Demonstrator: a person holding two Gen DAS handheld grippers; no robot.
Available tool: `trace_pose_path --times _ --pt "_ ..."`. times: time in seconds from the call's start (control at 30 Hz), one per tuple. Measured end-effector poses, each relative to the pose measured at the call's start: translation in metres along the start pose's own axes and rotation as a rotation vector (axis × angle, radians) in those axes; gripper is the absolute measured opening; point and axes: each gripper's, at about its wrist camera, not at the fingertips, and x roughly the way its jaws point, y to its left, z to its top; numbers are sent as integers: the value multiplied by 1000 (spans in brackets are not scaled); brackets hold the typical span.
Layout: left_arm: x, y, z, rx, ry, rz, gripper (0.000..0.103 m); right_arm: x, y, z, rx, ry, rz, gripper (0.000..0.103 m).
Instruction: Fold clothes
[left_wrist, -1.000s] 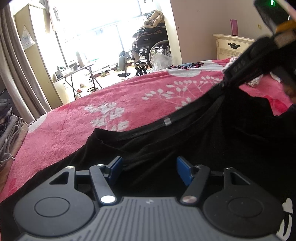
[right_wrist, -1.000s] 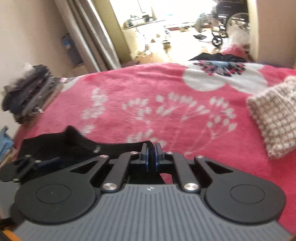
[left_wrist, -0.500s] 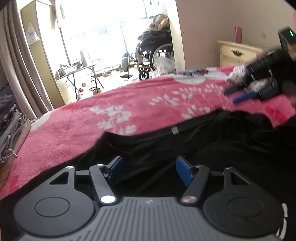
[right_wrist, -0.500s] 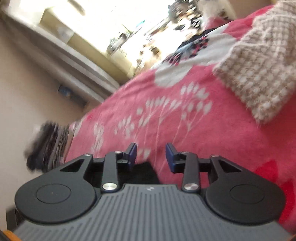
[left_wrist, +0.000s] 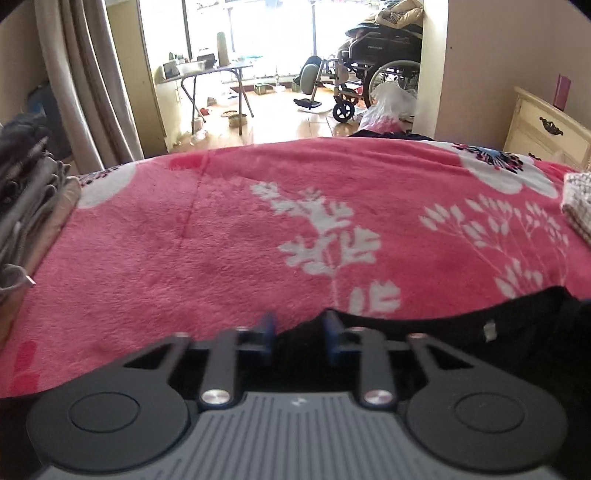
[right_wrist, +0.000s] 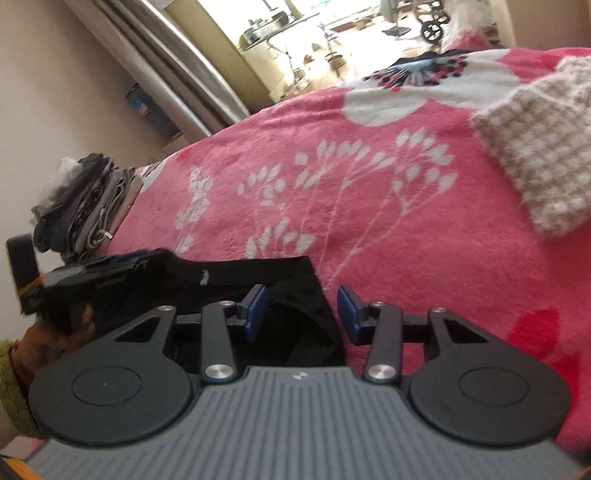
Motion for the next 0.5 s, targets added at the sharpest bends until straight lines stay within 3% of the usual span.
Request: trace_pose_path --times 0.03,0.1,0.27,0.5 --pt "0 -3 0 16 -11 13 9 3 2 0 -13 9 -8 13" --pt "-2 -7 1 19 -39 37 7 4 5 -2 -50 -11 -31 6" --pt "2 4 6 -89 -52 45 7 -1 9 -3 -102 -104 -31 5" --pt "14 -6 3 -78 -43 113 14 21 5 -8 -153 -128 -93 4"
